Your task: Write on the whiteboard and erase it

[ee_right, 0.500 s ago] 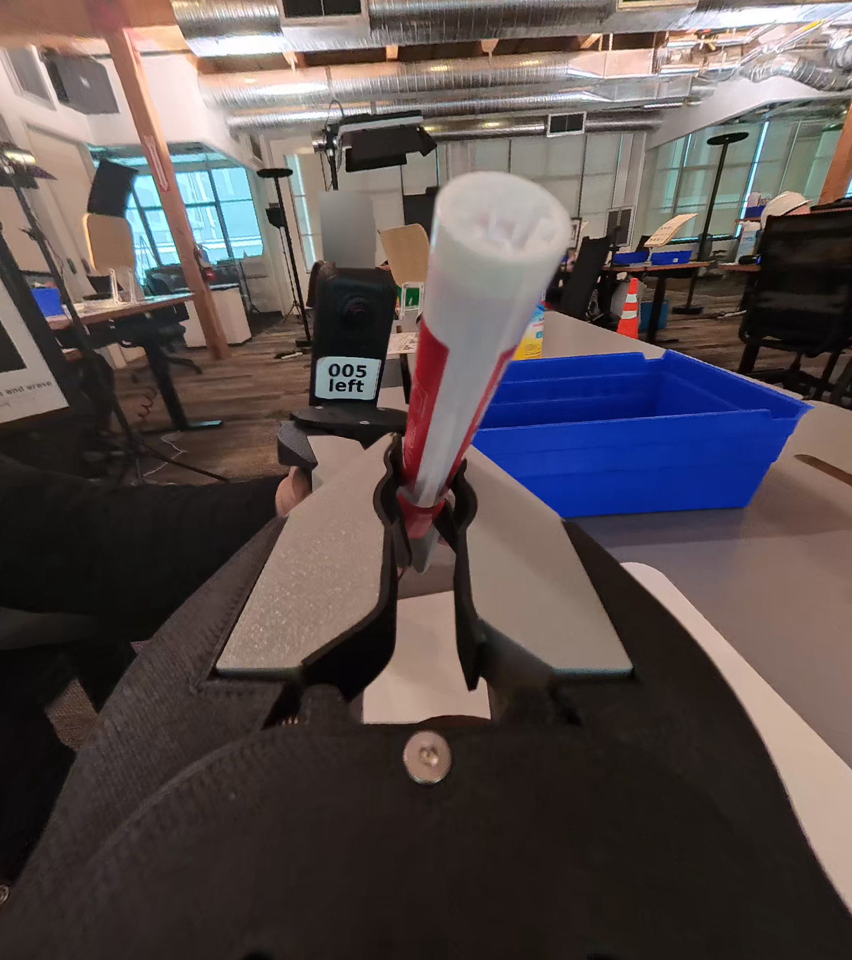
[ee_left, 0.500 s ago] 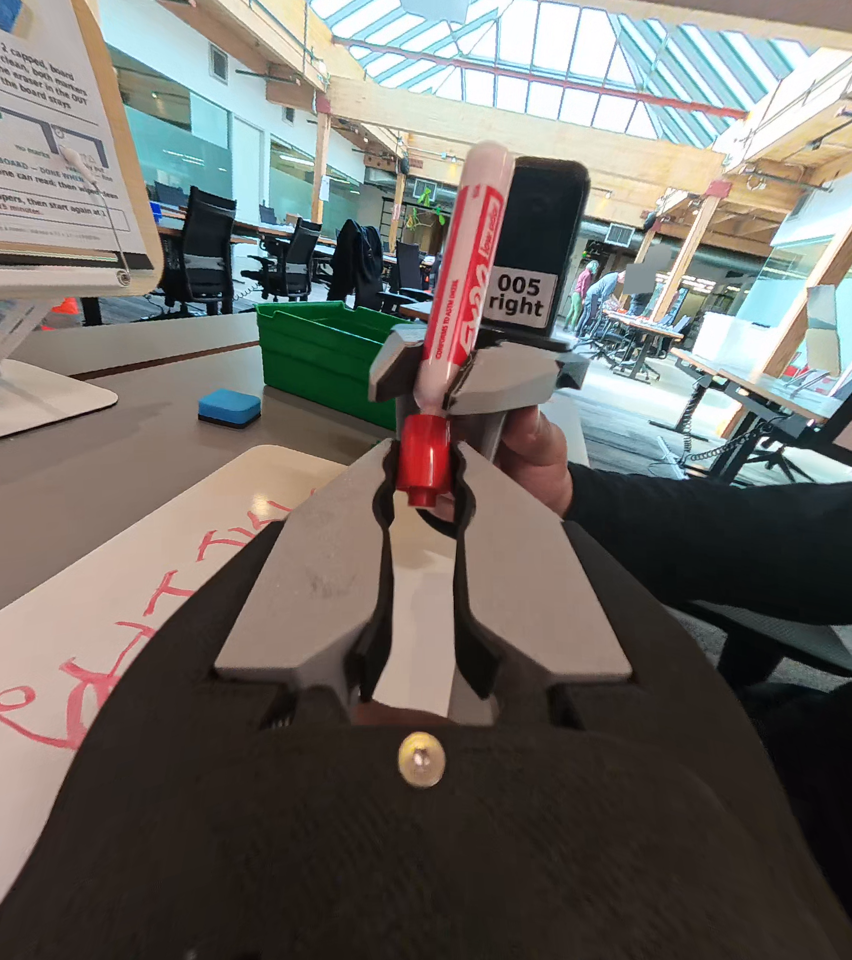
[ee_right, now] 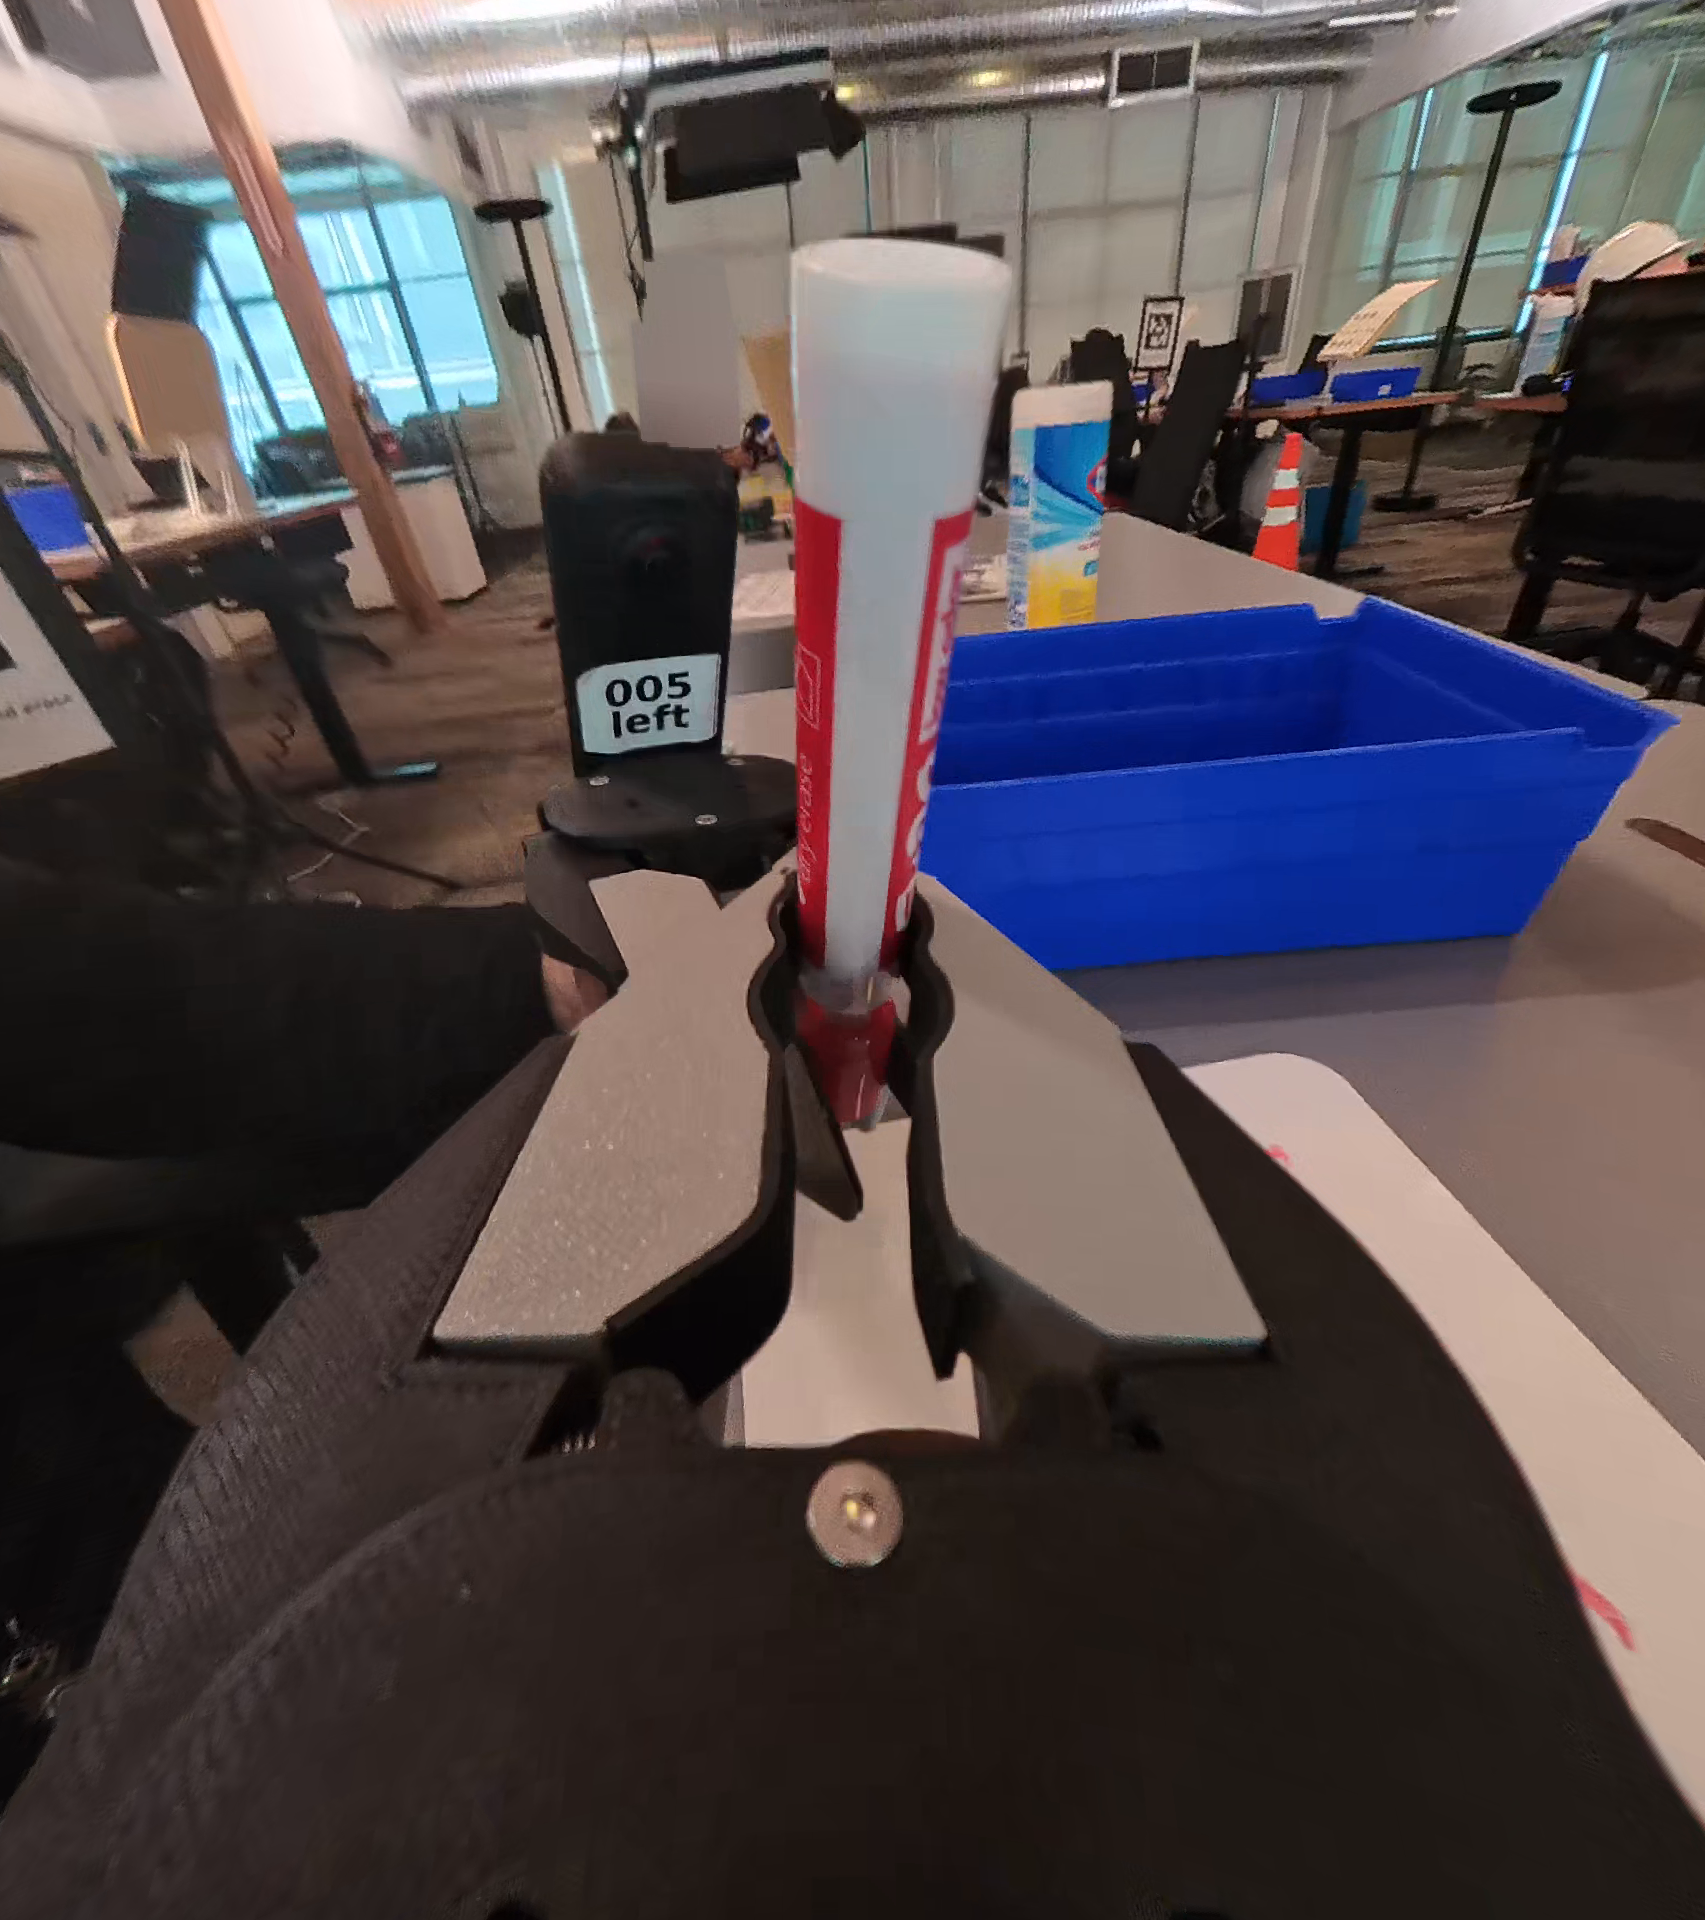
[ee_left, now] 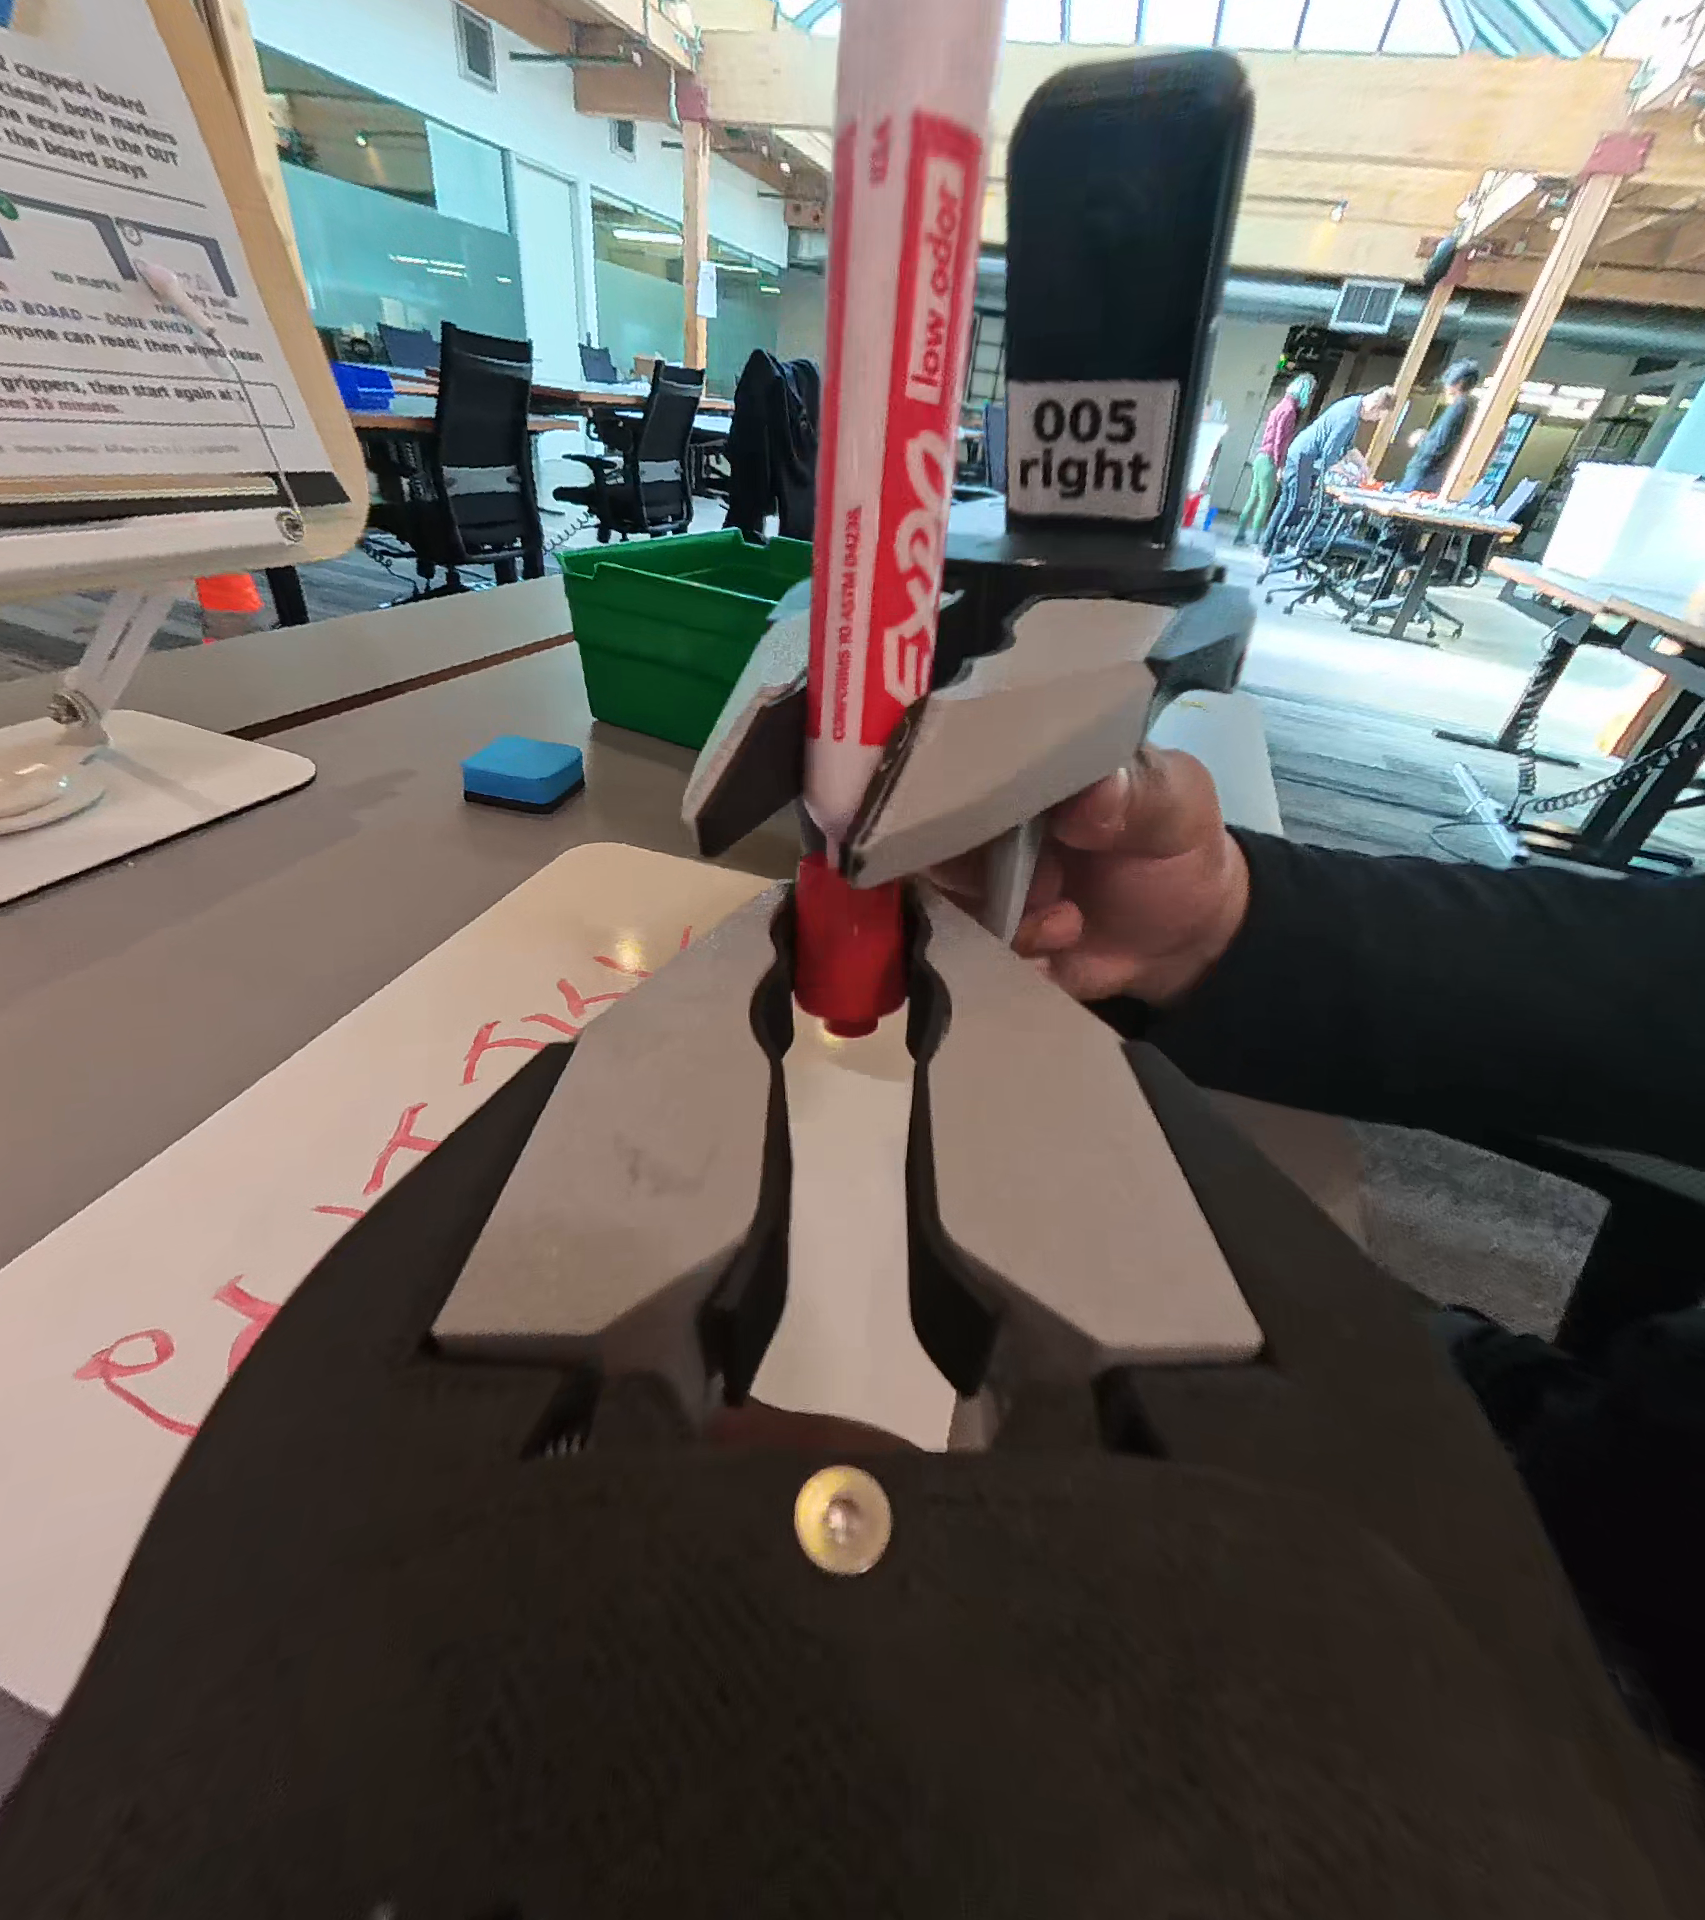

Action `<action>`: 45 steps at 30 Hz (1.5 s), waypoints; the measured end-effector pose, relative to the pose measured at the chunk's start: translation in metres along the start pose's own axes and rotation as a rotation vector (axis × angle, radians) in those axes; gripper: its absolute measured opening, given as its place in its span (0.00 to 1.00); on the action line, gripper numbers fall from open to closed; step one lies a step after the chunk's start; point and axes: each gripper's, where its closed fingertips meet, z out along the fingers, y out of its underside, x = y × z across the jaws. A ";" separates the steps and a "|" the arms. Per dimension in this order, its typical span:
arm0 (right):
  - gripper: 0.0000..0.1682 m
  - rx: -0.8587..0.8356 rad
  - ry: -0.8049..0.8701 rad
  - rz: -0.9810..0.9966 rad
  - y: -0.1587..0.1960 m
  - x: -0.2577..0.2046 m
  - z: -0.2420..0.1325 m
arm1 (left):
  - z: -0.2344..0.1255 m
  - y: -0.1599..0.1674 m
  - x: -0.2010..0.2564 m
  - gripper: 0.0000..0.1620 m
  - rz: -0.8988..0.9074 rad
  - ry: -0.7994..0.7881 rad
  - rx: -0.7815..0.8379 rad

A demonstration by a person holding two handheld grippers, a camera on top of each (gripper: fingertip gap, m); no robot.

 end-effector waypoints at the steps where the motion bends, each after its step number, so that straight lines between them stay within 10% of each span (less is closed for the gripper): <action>1: 0.09 -0.017 -0.012 0.010 0.002 -0.002 0.001 | 0.002 0.002 0.000 0.09 0.030 -0.014 -0.013; 45: 0.14 -0.085 -0.023 0.121 0.029 0.017 0.005 | 0.011 0.036 -0.018 0.07 0.104 -0.127 -0.177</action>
